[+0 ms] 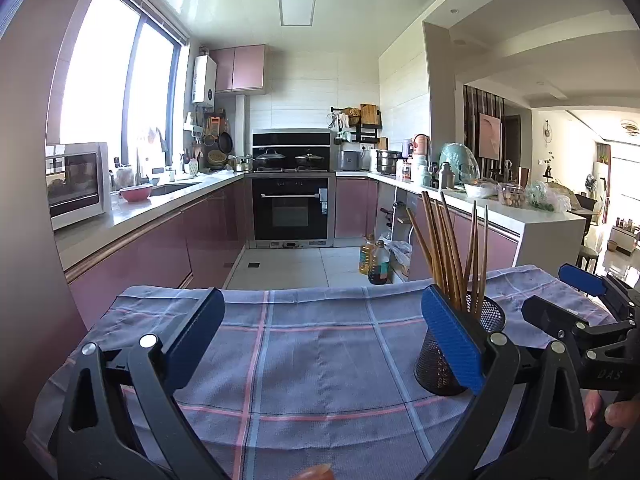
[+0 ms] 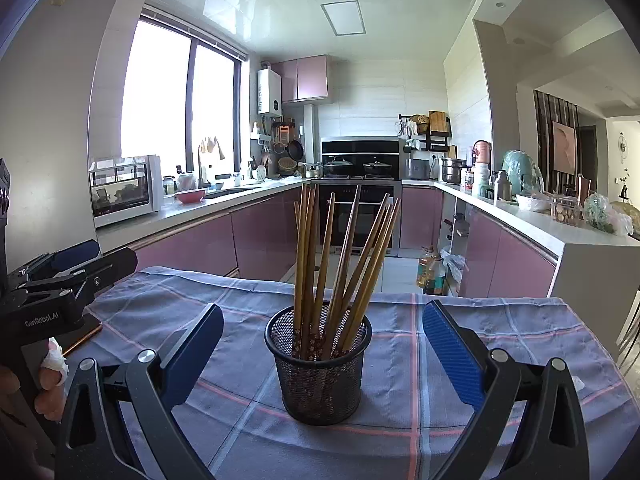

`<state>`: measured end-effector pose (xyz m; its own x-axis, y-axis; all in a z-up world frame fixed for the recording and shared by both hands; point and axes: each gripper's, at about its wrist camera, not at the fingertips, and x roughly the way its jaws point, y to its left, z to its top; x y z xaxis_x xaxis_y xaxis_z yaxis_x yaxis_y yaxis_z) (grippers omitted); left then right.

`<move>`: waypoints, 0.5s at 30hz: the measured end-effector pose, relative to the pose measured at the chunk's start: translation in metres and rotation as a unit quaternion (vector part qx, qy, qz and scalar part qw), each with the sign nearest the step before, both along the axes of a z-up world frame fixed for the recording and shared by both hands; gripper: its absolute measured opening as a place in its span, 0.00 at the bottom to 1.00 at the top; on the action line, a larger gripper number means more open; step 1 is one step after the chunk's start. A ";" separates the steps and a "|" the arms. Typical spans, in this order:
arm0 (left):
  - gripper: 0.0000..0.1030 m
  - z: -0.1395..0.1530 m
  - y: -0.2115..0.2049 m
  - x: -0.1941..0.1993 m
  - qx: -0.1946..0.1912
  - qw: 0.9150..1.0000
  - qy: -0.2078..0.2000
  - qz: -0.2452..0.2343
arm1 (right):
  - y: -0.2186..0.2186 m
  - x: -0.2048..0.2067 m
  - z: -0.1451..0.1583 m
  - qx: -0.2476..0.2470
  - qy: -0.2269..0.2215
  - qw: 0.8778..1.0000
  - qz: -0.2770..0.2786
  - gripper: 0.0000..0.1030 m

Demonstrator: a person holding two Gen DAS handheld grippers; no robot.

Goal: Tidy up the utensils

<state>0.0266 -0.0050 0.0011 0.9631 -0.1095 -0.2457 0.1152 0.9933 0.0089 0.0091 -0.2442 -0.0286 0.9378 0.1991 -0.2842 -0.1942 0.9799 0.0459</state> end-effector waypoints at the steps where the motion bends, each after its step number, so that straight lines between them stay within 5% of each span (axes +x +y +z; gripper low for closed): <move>1: 0.94 0.001 0.000 -0.002 0.001 1.000 -0.004 0.003 | -0.001 -0.001 0.000 0.002 -0.003 1.000 -0.002 0.94; 15: 0.94 0.003 -0.001 -0.021 0.001 0.999 -0.028 0.017 | 0.002 -0.012 0.003 0.001 -0.024 1.000 -0.013 0.94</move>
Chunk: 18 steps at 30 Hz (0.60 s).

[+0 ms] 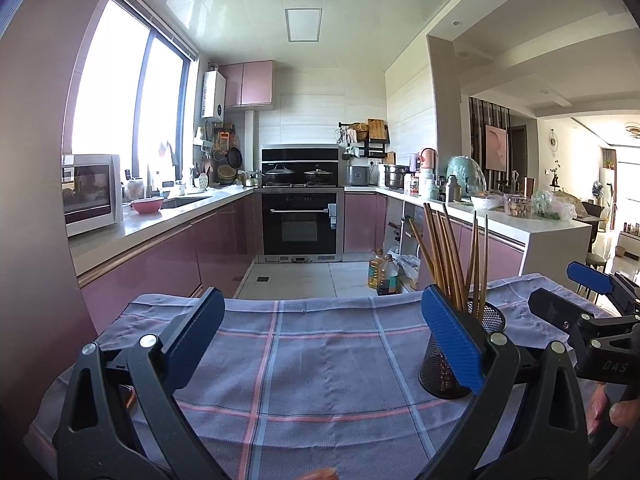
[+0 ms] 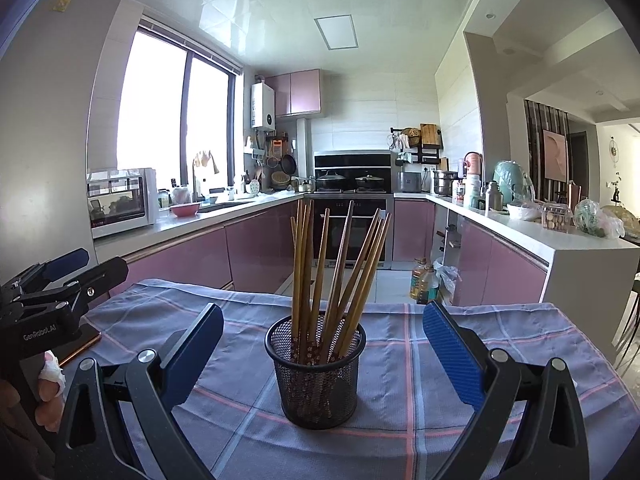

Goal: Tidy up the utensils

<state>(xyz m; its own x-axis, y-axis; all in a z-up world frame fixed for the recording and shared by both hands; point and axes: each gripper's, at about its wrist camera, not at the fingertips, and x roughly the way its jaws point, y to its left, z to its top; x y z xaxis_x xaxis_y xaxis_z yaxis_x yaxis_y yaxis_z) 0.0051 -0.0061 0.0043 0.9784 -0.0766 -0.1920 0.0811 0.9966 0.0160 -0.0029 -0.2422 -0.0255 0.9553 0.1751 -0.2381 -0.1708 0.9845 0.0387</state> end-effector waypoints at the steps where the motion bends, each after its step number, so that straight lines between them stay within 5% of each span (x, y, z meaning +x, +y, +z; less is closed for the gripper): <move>1: 0.94 0.000 0.001 -0.001 -0.001 1.000 0.000 0.001 | 0.000 -0.001 0.000 -0.001 -0.002 1.000 -0.001 0.94; 18: 0.94 0.002 0.004 -0.014 -0.008 1.000 -0.014 0.009 | 0.003 -0.009 0.003 -0.003 -0.011 1.000 -0.010 0.94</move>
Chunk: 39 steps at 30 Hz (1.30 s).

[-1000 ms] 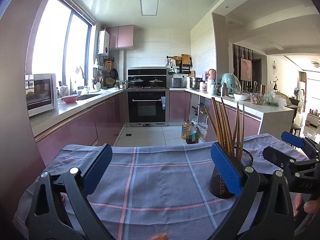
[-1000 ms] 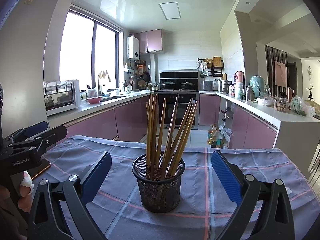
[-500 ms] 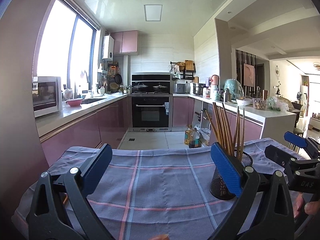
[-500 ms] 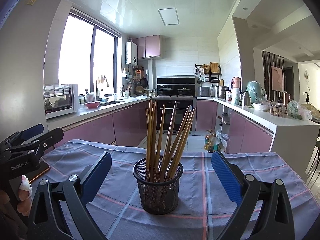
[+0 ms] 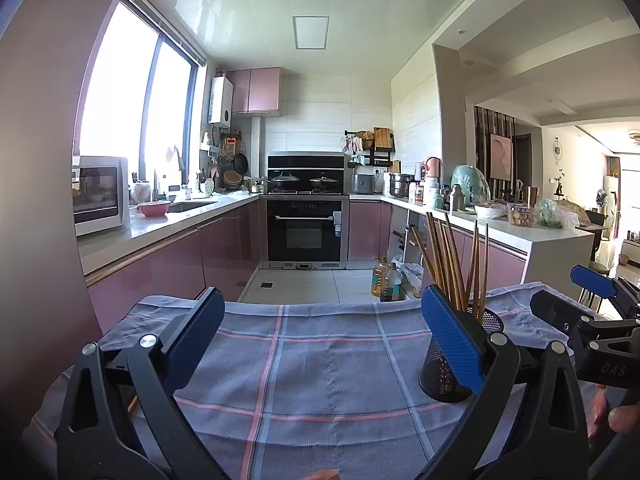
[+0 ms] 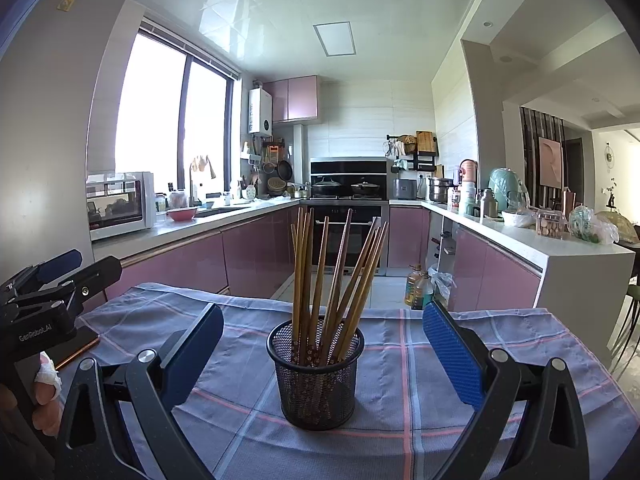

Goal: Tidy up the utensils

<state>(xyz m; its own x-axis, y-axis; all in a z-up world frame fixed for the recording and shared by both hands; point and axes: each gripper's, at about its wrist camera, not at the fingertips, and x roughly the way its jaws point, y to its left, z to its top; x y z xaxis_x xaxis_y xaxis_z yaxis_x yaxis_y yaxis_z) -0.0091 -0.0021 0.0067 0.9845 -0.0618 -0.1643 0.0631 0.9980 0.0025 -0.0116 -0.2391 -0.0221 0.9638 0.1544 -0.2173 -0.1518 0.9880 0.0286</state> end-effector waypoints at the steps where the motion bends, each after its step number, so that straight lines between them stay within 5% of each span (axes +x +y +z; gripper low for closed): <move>1: 0.94 0.000 0.000 0.000 0.000 1.000 0.000 0.000 | 0.000 0.000 0.000 0.000 0.000 1.000 -0.001 0.94; 39: 0.94 0.003 -0.001 -0.007 -0.001 1.000 -0.008 0.002 | 0.001 0.001 0.000 0.004 0.001 1.000 -0.003 0.94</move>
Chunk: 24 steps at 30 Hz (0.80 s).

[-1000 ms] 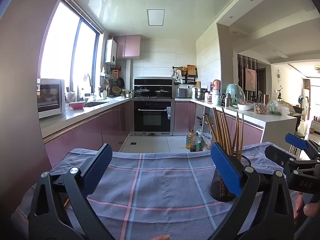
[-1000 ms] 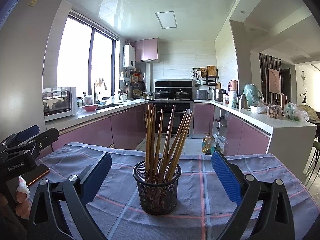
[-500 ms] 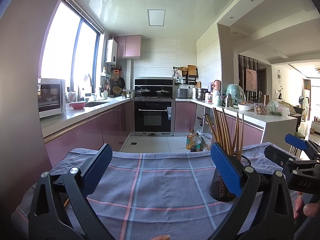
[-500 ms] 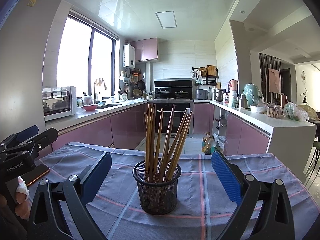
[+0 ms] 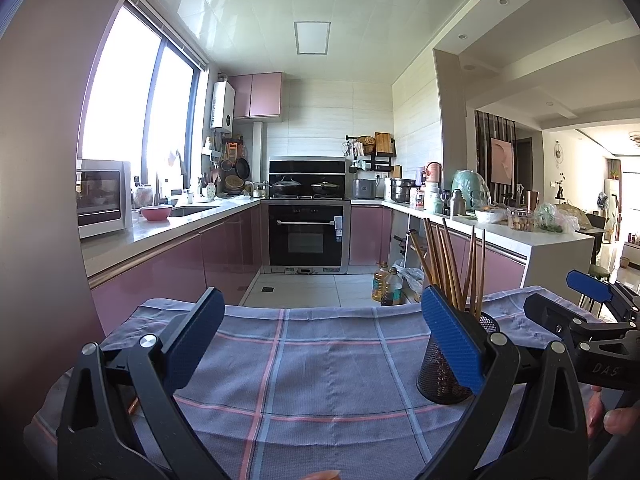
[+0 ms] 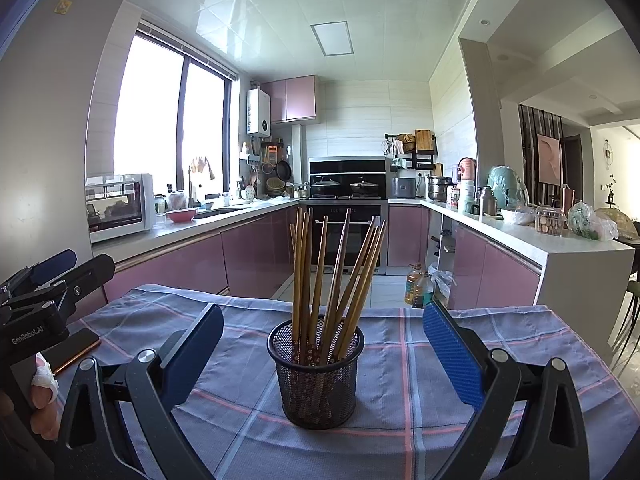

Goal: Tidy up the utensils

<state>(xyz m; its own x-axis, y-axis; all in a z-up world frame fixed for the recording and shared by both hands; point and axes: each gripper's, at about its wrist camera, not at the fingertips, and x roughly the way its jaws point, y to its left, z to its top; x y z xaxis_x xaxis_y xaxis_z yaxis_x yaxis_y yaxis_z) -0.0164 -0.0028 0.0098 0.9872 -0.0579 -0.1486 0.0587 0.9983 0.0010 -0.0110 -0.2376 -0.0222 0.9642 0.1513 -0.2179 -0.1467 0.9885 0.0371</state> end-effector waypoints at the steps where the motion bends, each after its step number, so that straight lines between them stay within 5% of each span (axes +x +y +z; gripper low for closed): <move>1: 0.94 0.000 0.000 0.000 0.000 1.000 0.000 0.001 | 0.000 0.000 0.000 0.000 0.000 1.000 0.000 0.94; 24: 0.94 -0.006 -0.001 0.001 -0.009 1.000 0.004 0.011 | 0.001 -0.001 -0.002 0.003 0.002 1.000 -0.003 0.94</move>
<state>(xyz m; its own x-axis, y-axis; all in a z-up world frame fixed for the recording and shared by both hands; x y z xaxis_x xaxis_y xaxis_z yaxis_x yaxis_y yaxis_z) -0.0154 -0.0035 0.0034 0.9870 -0.0391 -0.1561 0.0368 0.9992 -0.0175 -0.0118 -0.2367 -0.0246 0.9642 0.1471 -0.2204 -0.1409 0.9891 0.0437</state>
